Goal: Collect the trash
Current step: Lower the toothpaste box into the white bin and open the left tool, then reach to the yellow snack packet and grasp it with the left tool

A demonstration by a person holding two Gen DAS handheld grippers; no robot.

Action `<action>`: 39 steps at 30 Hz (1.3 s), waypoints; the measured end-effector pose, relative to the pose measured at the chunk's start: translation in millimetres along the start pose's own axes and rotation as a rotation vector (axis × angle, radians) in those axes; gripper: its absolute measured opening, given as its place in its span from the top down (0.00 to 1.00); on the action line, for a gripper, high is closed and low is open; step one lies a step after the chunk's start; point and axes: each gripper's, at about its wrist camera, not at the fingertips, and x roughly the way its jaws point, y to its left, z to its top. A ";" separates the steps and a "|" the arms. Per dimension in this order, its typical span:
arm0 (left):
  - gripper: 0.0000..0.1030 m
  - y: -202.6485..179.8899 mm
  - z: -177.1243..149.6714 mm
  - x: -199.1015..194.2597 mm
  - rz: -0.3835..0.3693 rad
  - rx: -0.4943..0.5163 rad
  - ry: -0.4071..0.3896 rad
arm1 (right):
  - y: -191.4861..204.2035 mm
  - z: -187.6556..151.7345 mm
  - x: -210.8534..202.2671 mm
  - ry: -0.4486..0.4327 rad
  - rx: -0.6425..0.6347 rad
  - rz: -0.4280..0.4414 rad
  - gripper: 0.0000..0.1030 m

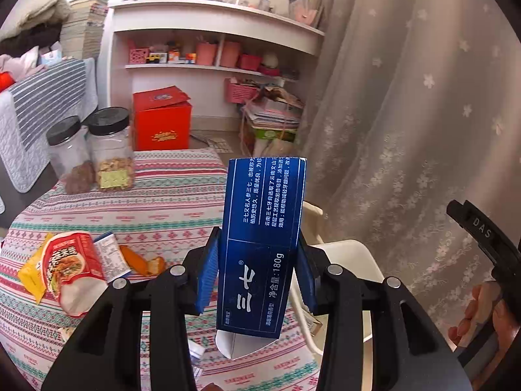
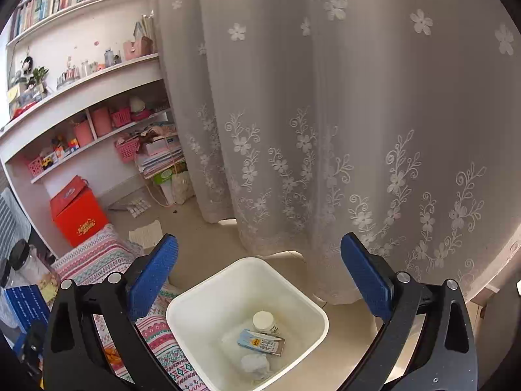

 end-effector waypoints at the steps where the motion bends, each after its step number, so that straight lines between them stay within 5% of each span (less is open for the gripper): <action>1: 0.59 -12.0 0.5 2.8 -0.013 0.014 0.002 | -5.9 3.1 0.8 -0.002 0.012 -0.004 0.07; 14: 0.58 -107.4 4.1 52.1 -0.139 0.046 0.098 | -65.5 22.0 12.5 0.011 0.149 -0.044 0.07; 16: 0.44 -112.2 4.9 60.5 -0.151 0.033 0.126 | -67.3 22.0 13.9 0.011 0.149 -0.055 0.07; 19: 0.36 -111.1 6.9 61.7 -0.145 0.016 0.130 | -65.2 19.8 14.0 0.014 0.139 -0.056 0.07; 27: 0.11 -84.5 21.4 34.4 0.022 0.032 0.039 | -31.5 11.3 -0.6 -0.026 0.055 -0.049 0.07; 39: 0.09 -2.2 28.1 0.9 0.219 -0.006 -0.009 | 63.3 -17.9 -28.5 -0.046 -0.124 0.042 0.07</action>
